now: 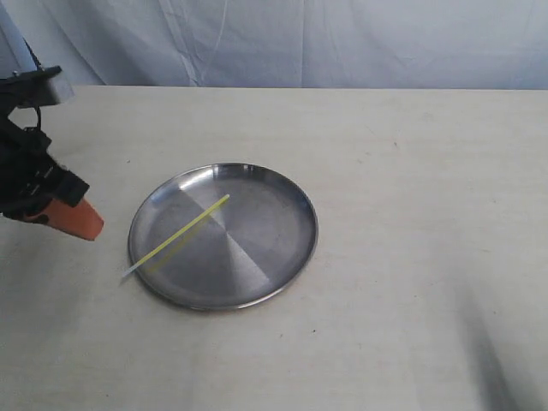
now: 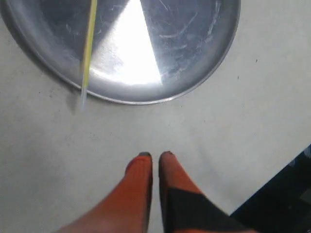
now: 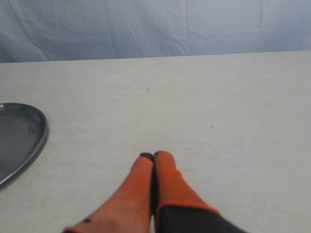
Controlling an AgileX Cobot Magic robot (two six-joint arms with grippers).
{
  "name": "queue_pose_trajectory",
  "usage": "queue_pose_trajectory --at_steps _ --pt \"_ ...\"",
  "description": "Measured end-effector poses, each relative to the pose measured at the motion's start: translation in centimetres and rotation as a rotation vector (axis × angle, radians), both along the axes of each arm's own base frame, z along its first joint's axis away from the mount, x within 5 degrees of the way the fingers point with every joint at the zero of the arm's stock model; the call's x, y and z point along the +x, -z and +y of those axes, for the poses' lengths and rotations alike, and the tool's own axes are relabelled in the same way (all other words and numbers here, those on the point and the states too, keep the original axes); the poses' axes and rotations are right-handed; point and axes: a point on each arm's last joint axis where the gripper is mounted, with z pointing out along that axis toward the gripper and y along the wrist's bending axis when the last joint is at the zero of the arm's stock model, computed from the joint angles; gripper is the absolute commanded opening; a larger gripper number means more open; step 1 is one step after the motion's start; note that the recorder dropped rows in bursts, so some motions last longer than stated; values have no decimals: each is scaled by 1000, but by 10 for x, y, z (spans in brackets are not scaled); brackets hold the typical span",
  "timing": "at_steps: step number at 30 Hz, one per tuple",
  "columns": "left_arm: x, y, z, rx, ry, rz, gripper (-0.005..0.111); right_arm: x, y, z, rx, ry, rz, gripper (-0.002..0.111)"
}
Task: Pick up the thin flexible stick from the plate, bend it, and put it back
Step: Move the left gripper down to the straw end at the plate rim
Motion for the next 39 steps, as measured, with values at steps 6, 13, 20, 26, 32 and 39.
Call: queue_pose_trajectory --at_steps 6,13,20,26,32,39 --pt "5 16 3 84 50 38 45 0 0 0 0 0 0 -1" --pt "19 38 4 150 61 43 47 0 0 0 0 0 0 -1" --pt "27 64 -15 237 160 24 47 0 0 0 0 0 0 -1" --pt "30 83 -29 297 248 18 47 0 0 0 0 0 0 -1" --pt "35 91 -34 327 249 -27 46 0 0 0 0 0 0 -1" --pt "41 94 -32 364 244 -74 46 0 0 0 0 0 0 -1"
